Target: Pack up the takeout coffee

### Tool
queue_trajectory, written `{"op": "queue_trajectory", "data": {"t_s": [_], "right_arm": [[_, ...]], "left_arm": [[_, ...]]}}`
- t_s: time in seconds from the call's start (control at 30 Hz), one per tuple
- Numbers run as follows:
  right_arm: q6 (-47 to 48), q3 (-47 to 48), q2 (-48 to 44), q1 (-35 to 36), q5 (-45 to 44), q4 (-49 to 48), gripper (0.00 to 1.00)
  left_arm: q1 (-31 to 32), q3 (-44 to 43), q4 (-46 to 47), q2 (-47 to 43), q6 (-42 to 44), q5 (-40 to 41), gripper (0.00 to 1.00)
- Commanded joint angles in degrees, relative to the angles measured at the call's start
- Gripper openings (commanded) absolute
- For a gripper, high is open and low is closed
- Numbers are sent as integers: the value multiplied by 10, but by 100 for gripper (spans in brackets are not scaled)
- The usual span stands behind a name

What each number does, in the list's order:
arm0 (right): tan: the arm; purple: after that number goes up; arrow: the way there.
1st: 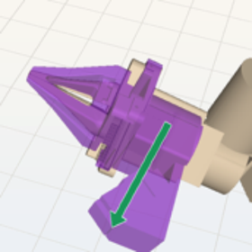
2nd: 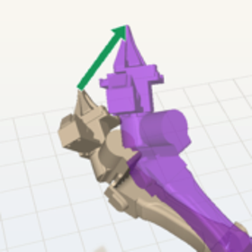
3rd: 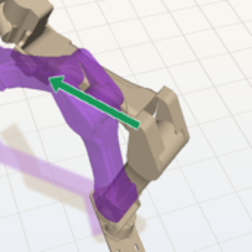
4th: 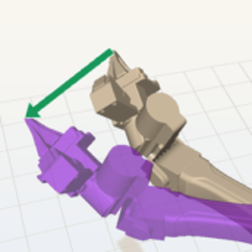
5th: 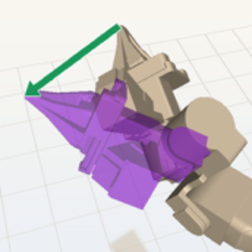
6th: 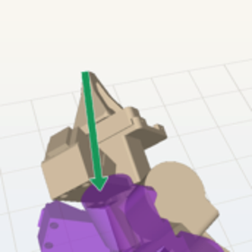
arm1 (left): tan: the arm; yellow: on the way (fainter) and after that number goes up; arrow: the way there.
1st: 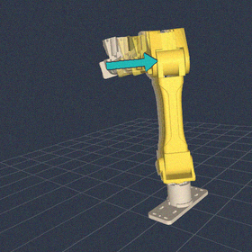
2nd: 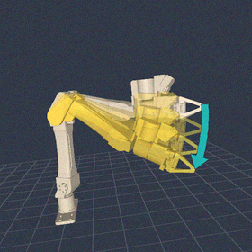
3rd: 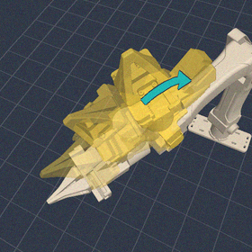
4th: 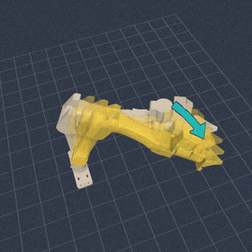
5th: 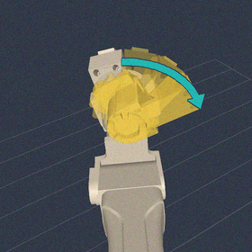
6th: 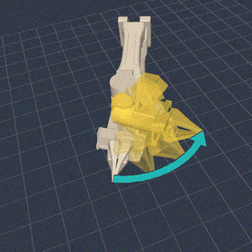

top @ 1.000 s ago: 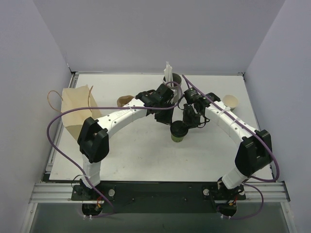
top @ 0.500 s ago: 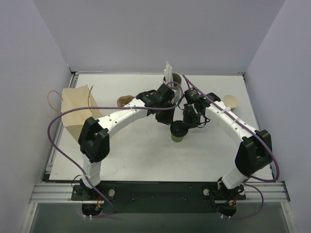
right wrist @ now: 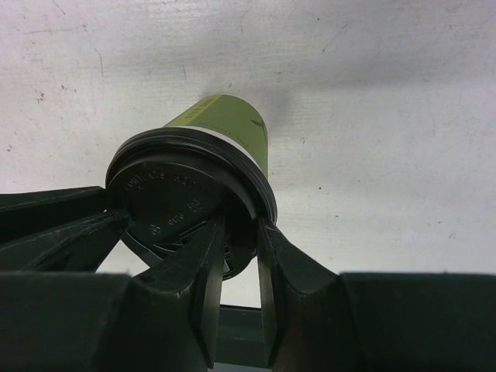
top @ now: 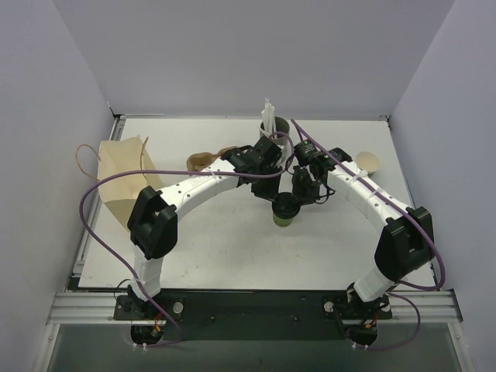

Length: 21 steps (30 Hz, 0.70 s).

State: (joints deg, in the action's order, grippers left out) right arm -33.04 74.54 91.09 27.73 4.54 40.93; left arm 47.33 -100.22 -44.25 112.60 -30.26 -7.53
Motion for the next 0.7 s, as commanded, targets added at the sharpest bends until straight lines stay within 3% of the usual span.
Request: {"op": "queue_trajectory", "data": {"t_s": [0.0, 0.3, 0.67], "right_arm": [[0, -7, 23, 1, -14, 22, 18], [-12, -60, 13, 0, -11, -8, 17], [-47, -168, 18, 5, 28, -97, 15]], "left_arm": [[9, 8, 21, 12, -1, 14, 25], [18, 28, -7, 31, -9, 51, 15], [18, 40, -24, 41, -11, 72, 14]]}}
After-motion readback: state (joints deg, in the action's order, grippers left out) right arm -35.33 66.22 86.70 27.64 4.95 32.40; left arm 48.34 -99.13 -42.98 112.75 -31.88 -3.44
